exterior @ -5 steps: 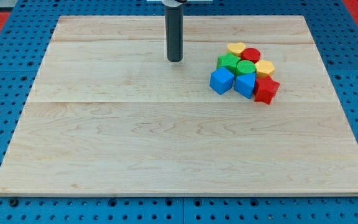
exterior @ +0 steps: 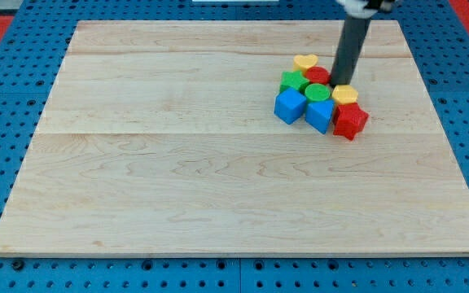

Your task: Separate the blue cube green circle from the group of blocks

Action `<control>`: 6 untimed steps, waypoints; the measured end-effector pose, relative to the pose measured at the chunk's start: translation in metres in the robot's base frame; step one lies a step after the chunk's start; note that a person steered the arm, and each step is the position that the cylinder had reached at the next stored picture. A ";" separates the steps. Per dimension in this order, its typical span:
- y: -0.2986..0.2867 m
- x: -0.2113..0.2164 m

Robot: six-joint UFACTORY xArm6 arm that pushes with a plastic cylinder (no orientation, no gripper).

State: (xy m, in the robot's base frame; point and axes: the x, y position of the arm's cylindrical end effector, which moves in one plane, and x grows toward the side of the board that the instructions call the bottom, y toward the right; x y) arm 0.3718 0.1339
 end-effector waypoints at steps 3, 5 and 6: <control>-0.022 0.034; -0.107 0.051; -0.175 0.034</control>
